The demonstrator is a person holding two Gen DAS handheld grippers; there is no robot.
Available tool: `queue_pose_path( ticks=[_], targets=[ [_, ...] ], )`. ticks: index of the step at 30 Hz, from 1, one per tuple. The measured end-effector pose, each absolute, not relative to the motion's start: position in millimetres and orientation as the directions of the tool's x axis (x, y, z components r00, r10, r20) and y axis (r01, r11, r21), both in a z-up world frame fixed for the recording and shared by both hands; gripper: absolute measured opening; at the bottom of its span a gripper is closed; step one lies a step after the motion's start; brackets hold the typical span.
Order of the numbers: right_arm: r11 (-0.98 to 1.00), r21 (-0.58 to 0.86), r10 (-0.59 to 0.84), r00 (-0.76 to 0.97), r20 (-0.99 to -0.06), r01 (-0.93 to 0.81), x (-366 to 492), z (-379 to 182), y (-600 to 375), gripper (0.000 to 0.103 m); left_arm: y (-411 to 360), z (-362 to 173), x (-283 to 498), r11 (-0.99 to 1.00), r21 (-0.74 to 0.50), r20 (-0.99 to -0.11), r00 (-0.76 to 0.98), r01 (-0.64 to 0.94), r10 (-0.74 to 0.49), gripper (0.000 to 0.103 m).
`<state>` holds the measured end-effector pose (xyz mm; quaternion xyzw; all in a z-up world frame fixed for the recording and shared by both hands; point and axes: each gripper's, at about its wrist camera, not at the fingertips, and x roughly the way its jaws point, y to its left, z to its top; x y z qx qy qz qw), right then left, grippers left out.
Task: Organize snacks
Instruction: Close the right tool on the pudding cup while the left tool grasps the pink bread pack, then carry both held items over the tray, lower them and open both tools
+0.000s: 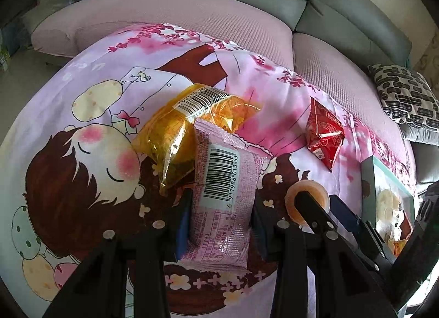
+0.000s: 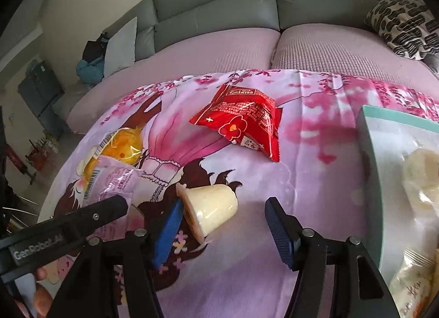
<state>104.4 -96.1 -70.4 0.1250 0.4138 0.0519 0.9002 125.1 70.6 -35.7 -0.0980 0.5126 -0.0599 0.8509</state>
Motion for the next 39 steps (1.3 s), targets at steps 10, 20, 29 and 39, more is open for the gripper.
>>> queue_pose_path(
  ticks=[10,20,29,39],
  targets=[
    [0.969,0.244,0.203,0.652,-0.731,-0.028,110.7,-72.6,-86.4,0.055,71.4,-36.4,126.4,0.974,-0.228,-0.864,0.461,0.001,-0.202,0.041],
    [0.970,0.242,0.205,0.658,-0.725,-0.036,105.2,-63.1,-87.6,0.039,68.5,-32.0,125.3,0.976,-0.217,-0.857,0.475,0.013,-0.197,0.041],
    [0.969,0.244,0.191,0.717,-0.671,-0.029,80.3,-24.2,-106.5,0.039,55.2,1.6,111.6,0.971,-0.229,-0.804,0.548,0.073,-0.230,0.041],
    [0.954,0.172,-0.091,0.787,-0.611,0.245,21.2,27.4,-208.1,0.039,-41.4,18.9,84.0,0.888,-0.287,-0.749,0.493,0.360,-0.442,0.040]
  ],
)
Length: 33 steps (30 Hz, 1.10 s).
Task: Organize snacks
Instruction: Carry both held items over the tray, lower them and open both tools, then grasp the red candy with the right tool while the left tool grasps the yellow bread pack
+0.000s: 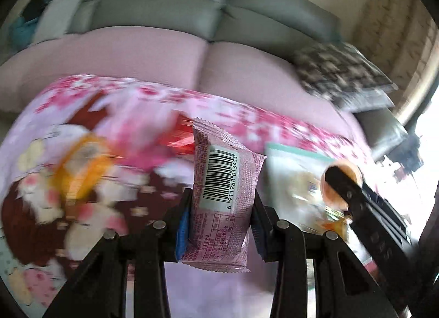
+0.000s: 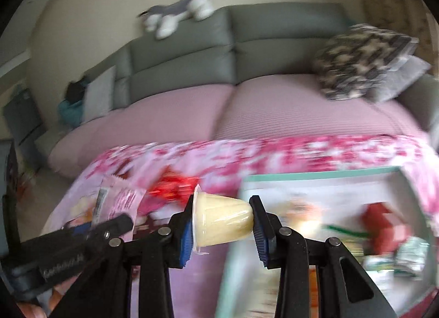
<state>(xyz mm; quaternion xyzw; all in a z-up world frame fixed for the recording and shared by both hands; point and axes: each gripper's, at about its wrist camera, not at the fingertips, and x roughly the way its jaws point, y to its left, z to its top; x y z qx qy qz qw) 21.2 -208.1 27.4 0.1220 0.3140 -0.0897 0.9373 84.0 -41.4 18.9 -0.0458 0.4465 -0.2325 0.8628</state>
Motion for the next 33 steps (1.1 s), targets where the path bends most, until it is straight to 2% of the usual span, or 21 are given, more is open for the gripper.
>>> queue_pose_path(
  ticks=[7,17,19,21,22,23,25,28,30,32,33],
  targets=[
    [0.887,0.163,-0.234,0.726,-0.646,0.431,-12.8,18.5,-281.8,0.039,-116.7,1.0,65.1,0.829,-0.271,-0.786,0.384,0.490,-0.484,0.040],
    [0.842,0.175,-0.261,0.667,-0.698,0.511,-28.5,-4.9,-327.8,0.041,-173.7,-17.6,50.2,0.786,-0.248,-0.811,0.323,0.566,-0.488,0.041],
    [0.838,0.175,-0.265,0.667,-0.697,0.516,-28.8,-5.5,-328.1,0.042,-172.7,-17.6,50.1,0.792,-0.240,-0.815,0.326,0.562,-0.479,0.046],
    [0.833,0.189,-0.264,0.673,-0.690,0.521,-30.3,-4.1,-330.4,0.048,-169.2,-15.1,50.8,0.806,-0.215,-0.819,0.348,0.552,-0.457,0.068],
    [0.832,0.193,-0.263,0.676,-0.689,0.521,-29.7,-3.7,-330.6,0.055,-165.8,-12.7,51.4,0.811,-0.212,-0.816,0.358,0.545,-0.454,0.070],
    [0.832,0.194,-0.263,0.677,-0.688,0.520,-29.2,-3.4,-330.5,0.057,-163.0,-10.9,53.0,0.812,-0.218,-0.812,0.361,0.541,-0.459,0.071],
    [0.835,0.182,-0.268,0.672,-0.690,0.519,-27.4,-1.8,-327.1,0.057,-155.1,-4.1,55.5,0.811,-0.241,-0.798,0.367,0.534,-0.478,0.072],
    [0.845,0.159,-0.278,0.673,-0.685,0.511,-24.4,2.6,-320.7,0.057,-143.1,8.0,54.8,0.810,-0.234,-0.778,0.397,0.537,-0.488,0.082],
    [0.849,0.148,-0.288,0.680,-0.675,0.507,-22.6,7.5,-315.0,0.065,-135.2,15.9,57.4,0.818,-0.222,-0.760,0.431,0.531,-0.486,0.088],
    [0.855,0.139,-0.295,0.690,-0.661,0.499,-20.1,12.5,-308.2,0.080,-121.1,22.8,62.6,0.838,-0.203,-0.742,0.479,0.506,-0.469,0.090],
    [0.861,0.137,-0.293,0.697,-0.654,0.490,-18.0,15.0,-303.6,0.081,-111.8,25.9,65.9,0.856,-0.185,-0.734,0.512,0.482,-0.447,0.090]
  ],
)
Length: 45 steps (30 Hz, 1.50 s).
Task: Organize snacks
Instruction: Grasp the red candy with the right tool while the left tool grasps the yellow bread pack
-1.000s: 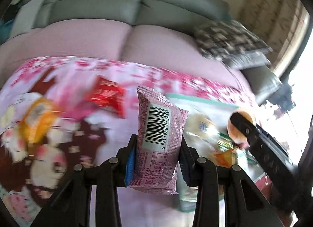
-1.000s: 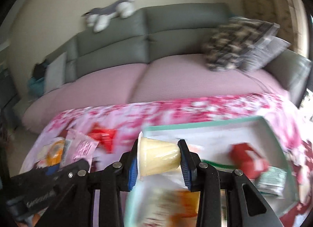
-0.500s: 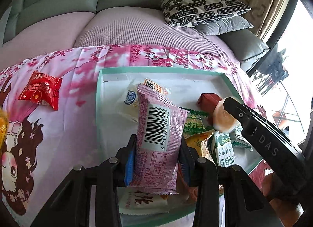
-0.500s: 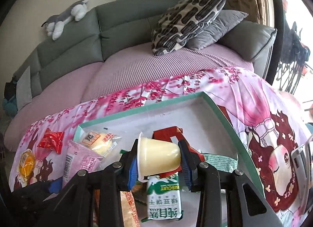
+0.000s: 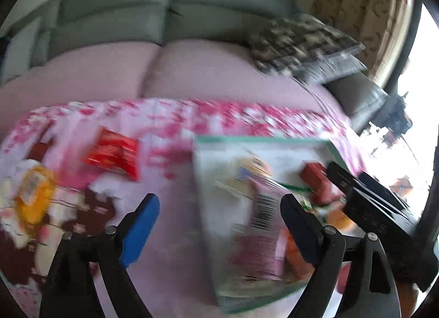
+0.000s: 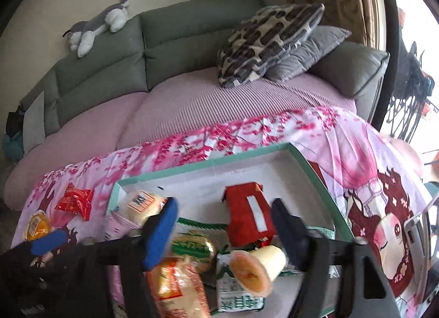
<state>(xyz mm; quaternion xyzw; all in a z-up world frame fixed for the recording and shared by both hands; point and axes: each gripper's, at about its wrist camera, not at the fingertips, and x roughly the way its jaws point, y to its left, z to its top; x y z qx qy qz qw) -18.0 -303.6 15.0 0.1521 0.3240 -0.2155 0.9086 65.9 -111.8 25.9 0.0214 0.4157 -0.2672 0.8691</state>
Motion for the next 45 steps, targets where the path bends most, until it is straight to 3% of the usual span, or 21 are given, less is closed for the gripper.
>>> queue_pose_path(
  ticks=[3,8,13,23,28,31,33,34,39,41,45],
  targets=[
    [0.883,0.130,-0.274,0.720,-0.638,0.452,-9.3,21.9,-286.9,0.084,-78.5,28.1,81.5,0.921,-0.124,-0.713,0.612,0.370,-0.342,0.096],
    [0.914,0.135,-0.231,0.763,-0.604,0.383,10.5,31.8,-252.9,0.102,-15.5,23.7,108.1,0.978,-0.103,-0.694,0.691,0.184,-0.203,0.101],
    [0.942,0.166,-0.141,0.792,-0.595,0.293,41.9,34.9,-211.7,0.103,29.5,19.4,127.1,0.992,-0.096,-0.687,0.716,0.080,-0.124,0.102],
    [0.944,0.309,0.130,0.731,-0.669,0.115,135.4,2.6,-140.5,0.103,62.9,-17.2,161.6,0.984,0.093,-0.787,0.617,0.155,-0.022,0.102],
    [0.915,0.373,0.173,0.688,-0.705,0.152,167.0,-23.9,-136.2,0.103,73.1,-37.2,176.3,0.985,0.042,-0.822,0.566,0.166,-0.061,0.102],
    [0.902,0.389,0.182,0.654,-0.734,0.186,181.2,-38.4,-137.5,0.103,71.3,-42.7,178.4,0.984,0.035,-0.827,0.557,0.176,-0.070,0.094],
    [0.897,0.390,0.180,0.636,-0.750,0.206,187.3,-46.5,-138.2,0.103,69.8,-47.5,181.0,0.982,0.013,-0.837,0.540,0.189,-0.093,0.076],
    [0.895,0.389,0.177,0.629,-0.757,0.217,189.2,-50.1,-138.7,0.102,68.8,-49.8,182.0,0.981,0.006,-0.840,0.534,0.195,-0.101,0.073],
    [0.891,0.399,0.197,0.608,-0.769,0.216,195.1,-58.7,-137.1,0.090,65.7,-52.6,181.2,0.979,-0.019,-0.844,0.522,0.204,-0.125,0.058],
    [0.885,0.417,0.218,0.606,-0.765,0.207,195.0,-59.8,-135.5,0.077,65.9,-52.6,181.6,0.980,-0.033,-0.844,0.519,0.197,-0.133,0.055],
    [0.894,0.396,0.195,0.612,-0.767,0.211,194.4,-58.9,-130.1,0.072,66.3,-51.3,178.8,0.982,-0.059,-0.843,0.518,0.178,-0.144,0.043]
  ],
)
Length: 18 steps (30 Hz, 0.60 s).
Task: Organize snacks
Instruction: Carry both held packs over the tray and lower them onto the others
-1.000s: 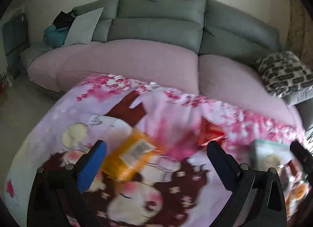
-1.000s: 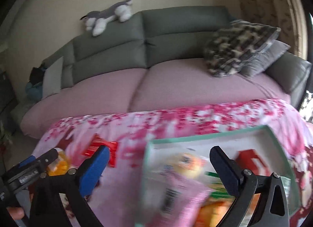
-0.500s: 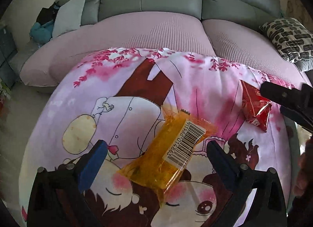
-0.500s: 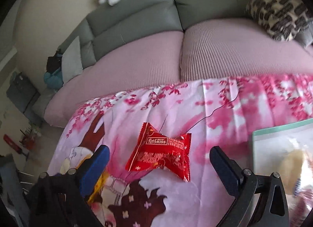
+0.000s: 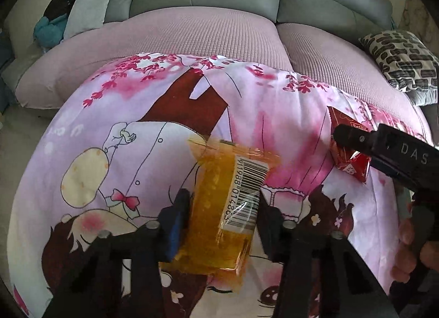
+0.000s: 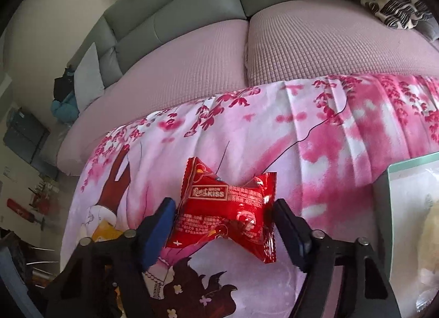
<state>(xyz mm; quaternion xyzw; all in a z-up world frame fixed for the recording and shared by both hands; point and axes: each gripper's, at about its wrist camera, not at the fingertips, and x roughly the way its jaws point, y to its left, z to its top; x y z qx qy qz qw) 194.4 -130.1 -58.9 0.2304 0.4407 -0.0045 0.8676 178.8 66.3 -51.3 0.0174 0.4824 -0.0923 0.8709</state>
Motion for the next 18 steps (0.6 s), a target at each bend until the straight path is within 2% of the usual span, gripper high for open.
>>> queue_pose_path(
  ticks=[4,10,18],
  targets=[
    [0.890,0.406,0.205,0.616,-0.761,0.206,188.2,-53.6,-132.5,0.066,66.6,-50.3,174.0,0.984,-0.085,-0.844,0.514,0.154,-0.153,0.041],
    [0.888,0.413,0.192,0.651,-0.734,0.203,160.1,-28.2,-141.2,0.066,62.3,-41.5,157.6,0.984,-0.126,-0.840,0.513,0.127,-0.173,0.040],
    [0.886,0.409,0.164,0.679,-0.716,0.217,100.9,-0.4,-154.3,0.066,34.3,-7.0,123.3,0.970,-0.169,-0.804,0.544,0.175,-0.239,0.040]
  ],
)
